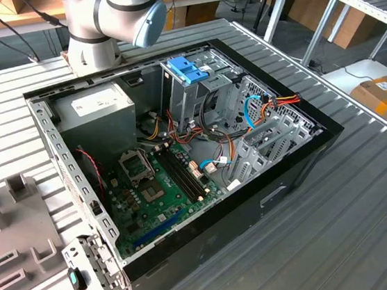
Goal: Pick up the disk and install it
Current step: 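Pick up the disk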
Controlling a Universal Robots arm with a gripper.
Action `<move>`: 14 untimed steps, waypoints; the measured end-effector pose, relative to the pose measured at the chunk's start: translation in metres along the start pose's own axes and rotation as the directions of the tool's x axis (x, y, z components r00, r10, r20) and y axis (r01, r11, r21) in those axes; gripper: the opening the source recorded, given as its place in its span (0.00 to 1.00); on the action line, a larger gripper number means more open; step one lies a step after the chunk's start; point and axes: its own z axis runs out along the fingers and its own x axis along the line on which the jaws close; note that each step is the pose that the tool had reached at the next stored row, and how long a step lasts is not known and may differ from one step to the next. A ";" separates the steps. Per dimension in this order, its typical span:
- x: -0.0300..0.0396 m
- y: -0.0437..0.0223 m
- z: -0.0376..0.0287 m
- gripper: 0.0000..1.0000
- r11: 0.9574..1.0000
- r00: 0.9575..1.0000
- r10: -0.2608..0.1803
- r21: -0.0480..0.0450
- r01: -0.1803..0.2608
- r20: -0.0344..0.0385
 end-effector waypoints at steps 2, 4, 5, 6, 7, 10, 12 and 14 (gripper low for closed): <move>0.0000 0.0000 0.0000 0.10 1.000 1.000 -0.014 0.000 0.014 -0.001; 0.0000 0.0000 0.0000 0.10 1.000 1.000 -0.023 -0.001 0.023 -0.001; 0.0000 0.0000 0.0000 0.10 1.000 1.000 -0.028 -0.001 0.028 -0.001; 0.0000 0.0000 0.0000 0.10 0.999 0.999 -0.035 -0.001 0.035 -0.002; 0.0000 0.0000 0.0000 0.10 0.999 0.999 -0.039 -0.001 0.039 -0.002; 0.0000 0.0000 0.0000 0.10 0.998 0.998 -0.058 -0.001 0.058 -0.003; 0.0000 0.0000 0.0000 0.10 0.998 0.998 -0.066 -0.002 0.066 -0.003; 0.0000 0.0000 0.0000 0.10 0.996 0.996 -0.090 -0.002 0.090 -0.004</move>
